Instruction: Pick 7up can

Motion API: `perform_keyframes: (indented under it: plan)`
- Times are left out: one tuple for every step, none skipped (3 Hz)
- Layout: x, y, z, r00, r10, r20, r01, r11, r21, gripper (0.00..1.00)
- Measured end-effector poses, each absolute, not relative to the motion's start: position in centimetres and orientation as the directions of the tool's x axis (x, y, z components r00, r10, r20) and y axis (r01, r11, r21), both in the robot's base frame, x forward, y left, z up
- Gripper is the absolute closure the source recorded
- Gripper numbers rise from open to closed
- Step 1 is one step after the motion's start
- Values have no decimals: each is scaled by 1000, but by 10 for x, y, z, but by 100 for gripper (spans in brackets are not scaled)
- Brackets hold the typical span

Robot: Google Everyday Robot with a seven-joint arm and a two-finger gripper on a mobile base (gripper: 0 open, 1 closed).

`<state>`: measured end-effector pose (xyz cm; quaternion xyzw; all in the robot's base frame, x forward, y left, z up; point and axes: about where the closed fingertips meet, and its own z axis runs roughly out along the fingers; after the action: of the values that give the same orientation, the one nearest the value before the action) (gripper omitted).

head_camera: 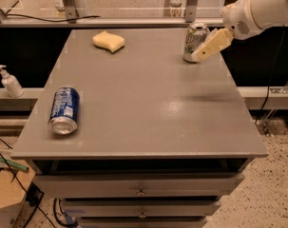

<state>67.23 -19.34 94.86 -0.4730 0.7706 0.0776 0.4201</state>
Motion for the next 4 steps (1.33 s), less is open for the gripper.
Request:
perform_keyframes:
  plan:
    - [698,-195,936,-232,-634,-737,-752,598,-278,0]
    - [723,-195,925,-250,-590,-768,-727,638,-254,0]
    - [744,-189,913,-261,-529,-808,-722,662,-200,0]
    - [759,-181,901,-279,-494,-824,-728,668,-154,0]
